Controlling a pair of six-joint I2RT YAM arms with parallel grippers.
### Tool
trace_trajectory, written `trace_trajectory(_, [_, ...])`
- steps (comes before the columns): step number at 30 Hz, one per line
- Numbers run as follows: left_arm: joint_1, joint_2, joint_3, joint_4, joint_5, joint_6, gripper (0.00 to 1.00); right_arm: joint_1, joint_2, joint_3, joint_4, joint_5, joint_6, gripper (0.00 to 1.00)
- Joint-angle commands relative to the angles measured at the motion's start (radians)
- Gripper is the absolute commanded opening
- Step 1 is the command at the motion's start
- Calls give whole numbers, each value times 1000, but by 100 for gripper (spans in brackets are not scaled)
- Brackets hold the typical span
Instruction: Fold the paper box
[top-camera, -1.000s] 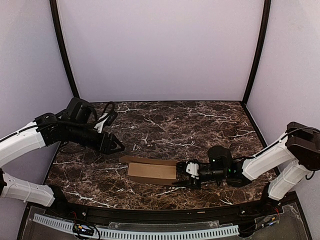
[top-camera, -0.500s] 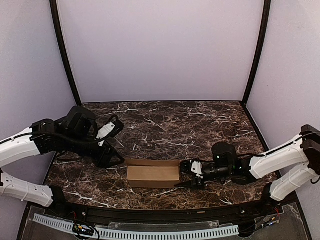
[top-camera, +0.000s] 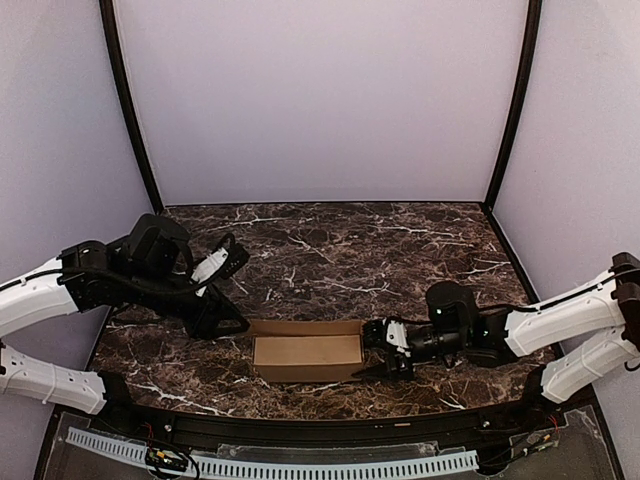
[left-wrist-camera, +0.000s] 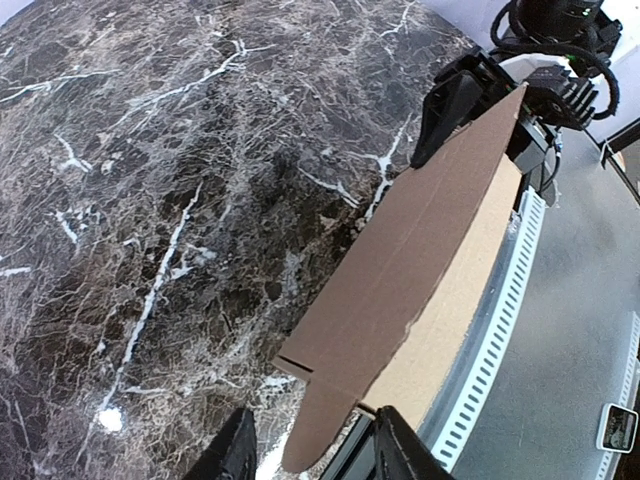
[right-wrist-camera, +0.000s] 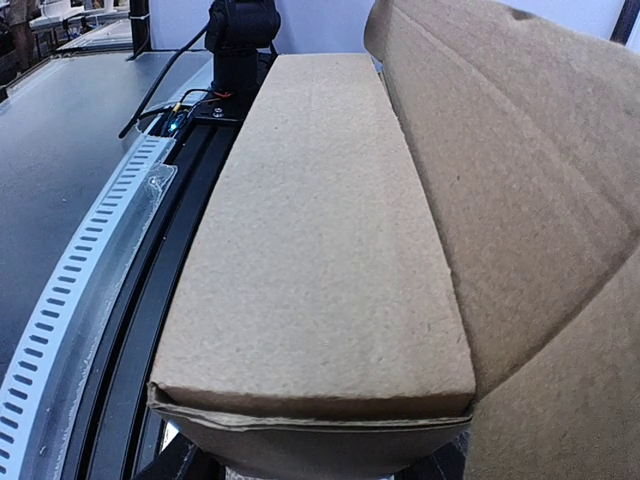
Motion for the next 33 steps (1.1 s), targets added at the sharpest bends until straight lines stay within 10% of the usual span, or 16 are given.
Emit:
trace_trajectory(1, [0,-13,-30,33,106,-1,39,-4,-6,42,5,-2,22,9])
trace_trajectory(15, [-1,2,-16,-12,-22,-11,2,-3,10,61,4,29,34,8])
trace_trajectory(33, [-1,111,48,29,-76,-314,1,111,120,79,121,357,41,0])
